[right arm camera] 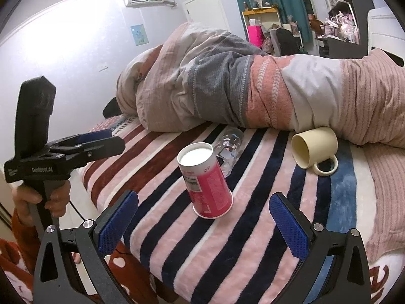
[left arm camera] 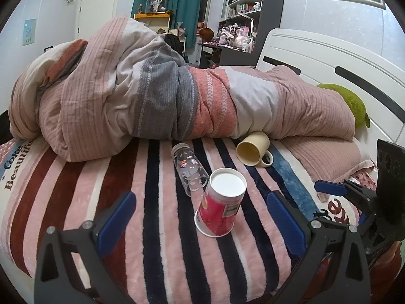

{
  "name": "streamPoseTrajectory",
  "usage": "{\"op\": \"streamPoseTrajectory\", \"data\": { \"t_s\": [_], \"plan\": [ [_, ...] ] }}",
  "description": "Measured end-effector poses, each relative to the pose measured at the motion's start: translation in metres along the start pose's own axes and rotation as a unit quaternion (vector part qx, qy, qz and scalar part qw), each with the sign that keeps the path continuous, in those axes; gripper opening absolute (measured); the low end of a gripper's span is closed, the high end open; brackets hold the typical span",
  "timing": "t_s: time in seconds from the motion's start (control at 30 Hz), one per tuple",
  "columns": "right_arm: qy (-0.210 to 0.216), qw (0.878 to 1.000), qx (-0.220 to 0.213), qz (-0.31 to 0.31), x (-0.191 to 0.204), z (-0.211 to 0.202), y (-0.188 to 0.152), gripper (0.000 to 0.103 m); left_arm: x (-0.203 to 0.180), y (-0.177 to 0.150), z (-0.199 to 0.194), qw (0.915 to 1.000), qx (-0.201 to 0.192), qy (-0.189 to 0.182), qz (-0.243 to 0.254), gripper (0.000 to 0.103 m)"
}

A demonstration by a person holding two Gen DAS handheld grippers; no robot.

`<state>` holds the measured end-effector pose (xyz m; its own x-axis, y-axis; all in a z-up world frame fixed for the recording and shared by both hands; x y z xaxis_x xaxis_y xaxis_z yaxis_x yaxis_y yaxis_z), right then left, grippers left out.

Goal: Flip cup upside down

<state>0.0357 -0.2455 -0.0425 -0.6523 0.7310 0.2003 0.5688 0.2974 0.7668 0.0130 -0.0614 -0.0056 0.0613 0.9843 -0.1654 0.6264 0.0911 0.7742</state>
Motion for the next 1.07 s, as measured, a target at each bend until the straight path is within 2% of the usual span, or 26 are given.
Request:
{"op": "streamPoseTrajectory", "data": {
  "t_s": [1.07],
  "plan": [
    [-0.011,1.0,-0.013,-0.008,0.0004,-0.0067,0.0027,0.103,-0.0047,0.0012,-0.0014,1.0,-0.001,0.005,0.004,0.103]
  ]
}}
Point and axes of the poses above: each gripper's, at about its wrist camera, not at the fingertips, and z roughly the way its jaws point, x to its left, y to its top, the point moved 5 cm from there along z, roughly the way its jaws point, and after that the axes turned 3 degrees about -y, right-handed, at the moved point
